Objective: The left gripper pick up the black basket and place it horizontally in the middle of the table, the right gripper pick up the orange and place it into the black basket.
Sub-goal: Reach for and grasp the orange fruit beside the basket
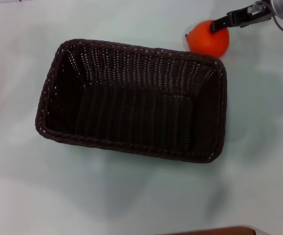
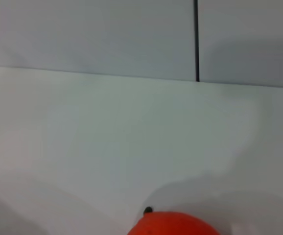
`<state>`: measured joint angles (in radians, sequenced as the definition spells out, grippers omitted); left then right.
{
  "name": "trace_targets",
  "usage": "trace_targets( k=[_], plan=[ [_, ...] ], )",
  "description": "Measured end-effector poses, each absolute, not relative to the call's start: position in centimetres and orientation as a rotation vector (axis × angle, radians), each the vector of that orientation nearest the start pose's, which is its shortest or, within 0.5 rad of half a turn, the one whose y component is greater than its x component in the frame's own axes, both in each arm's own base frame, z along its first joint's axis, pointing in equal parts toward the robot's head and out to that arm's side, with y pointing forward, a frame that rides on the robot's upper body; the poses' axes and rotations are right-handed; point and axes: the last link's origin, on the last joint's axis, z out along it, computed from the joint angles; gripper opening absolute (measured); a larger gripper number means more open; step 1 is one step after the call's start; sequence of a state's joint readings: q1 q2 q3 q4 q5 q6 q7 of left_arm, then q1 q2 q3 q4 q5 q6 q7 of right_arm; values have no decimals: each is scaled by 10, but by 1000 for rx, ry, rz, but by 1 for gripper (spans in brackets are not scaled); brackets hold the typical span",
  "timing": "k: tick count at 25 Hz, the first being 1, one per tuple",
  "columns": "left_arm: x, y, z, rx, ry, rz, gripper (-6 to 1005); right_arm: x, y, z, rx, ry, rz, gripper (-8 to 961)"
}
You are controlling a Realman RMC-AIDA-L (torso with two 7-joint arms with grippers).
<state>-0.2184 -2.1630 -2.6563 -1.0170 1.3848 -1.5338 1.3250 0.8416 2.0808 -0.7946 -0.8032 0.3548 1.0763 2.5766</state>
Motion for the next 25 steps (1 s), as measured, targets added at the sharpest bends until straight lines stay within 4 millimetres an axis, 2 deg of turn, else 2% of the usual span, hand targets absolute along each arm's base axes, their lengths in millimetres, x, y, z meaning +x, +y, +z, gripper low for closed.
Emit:
trace_targets(
  k=[3, 6, 12, 17, 25],
  plan=[
    [-294, 288, 135, -1805, -915, -1386, 902, 244, 447, 18, 1557, 2463, 1026, 944],
    [-295, 288, 134, -1799, -913, -1394, 902, 242, 448, 13, 1550, 2475, 1011, 894],
    [-293, 288, 138, -1779, -890, -1417, 902, 237, 448, 4, 1533, 2511, 985, 689],
    [-293, 287, 138, -1784, -884, -1418, 902, 237, 446, 2, 1550, 2522, 971, 450],
    [-295, 282, 137, -1794, -846, -1397, 902, 223, 446, 17, 1555, 2596, 976, 297]
  ],
)
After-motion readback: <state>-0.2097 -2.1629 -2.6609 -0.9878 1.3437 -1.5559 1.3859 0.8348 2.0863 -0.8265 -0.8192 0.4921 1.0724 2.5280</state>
